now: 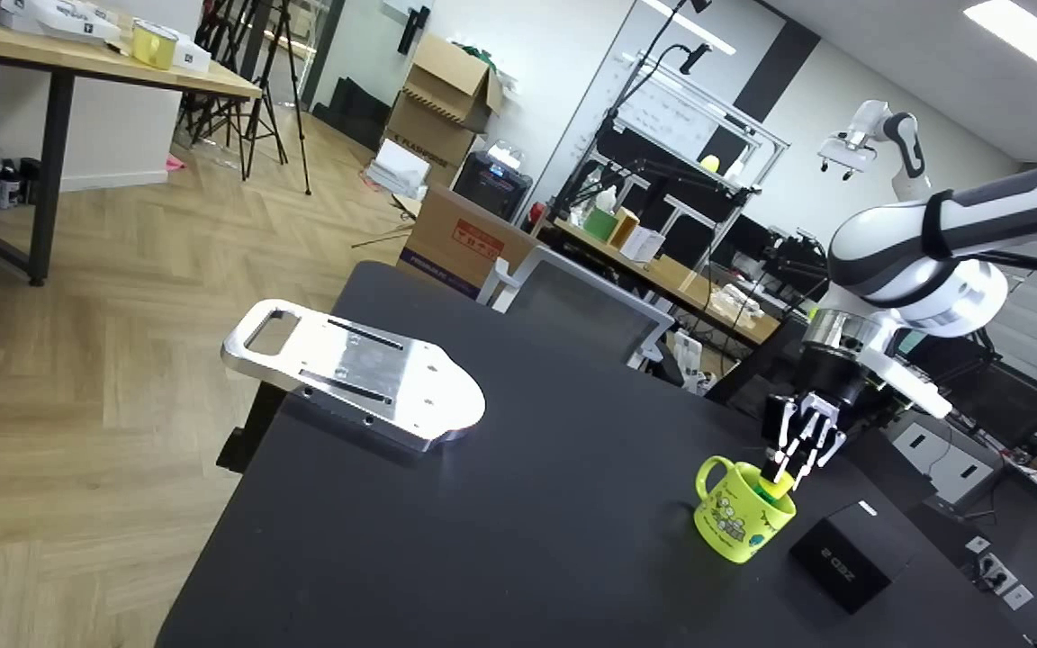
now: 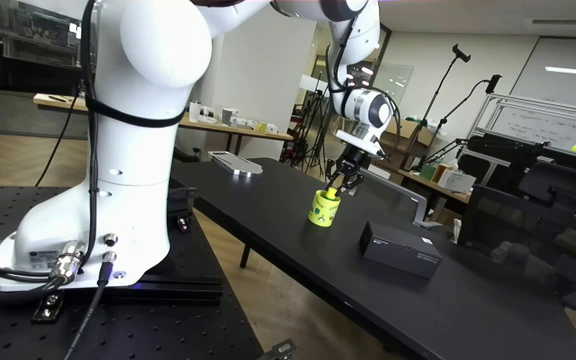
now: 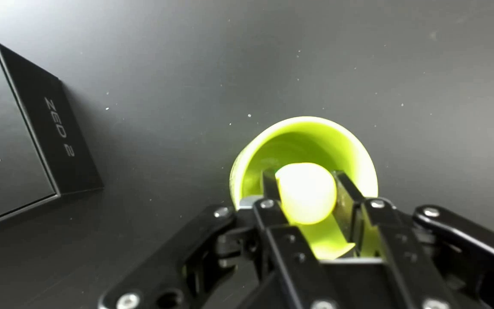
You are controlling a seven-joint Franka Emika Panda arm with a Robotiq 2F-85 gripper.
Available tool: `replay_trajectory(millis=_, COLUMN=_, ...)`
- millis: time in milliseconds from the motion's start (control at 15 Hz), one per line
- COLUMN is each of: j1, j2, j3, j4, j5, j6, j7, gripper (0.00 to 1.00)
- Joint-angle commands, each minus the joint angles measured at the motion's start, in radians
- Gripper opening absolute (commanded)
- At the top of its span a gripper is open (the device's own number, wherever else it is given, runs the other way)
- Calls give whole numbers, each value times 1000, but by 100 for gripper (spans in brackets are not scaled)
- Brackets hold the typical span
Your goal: Remove the glue stick from the cup,place it on the box then the table,back into the cup and lastly on the table
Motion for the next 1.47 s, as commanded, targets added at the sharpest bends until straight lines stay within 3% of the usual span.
replay_trajectory(millis=0, j1=-7, j2=-6, j3=11, j4=39, j5=1, j6=-79, j7=35, gripper=9)
replay_trajectory(millis=733, j1=-57, j2=-209, j3=11, j4=-41, j5=22, j6=-66, j7=-11, gripper=9)
replay_trajectory(millis=1400, j1=-177, j2=-217, j3=-17, j4=-11, j5=37, j6=-67, j7=-125, gripper=9)
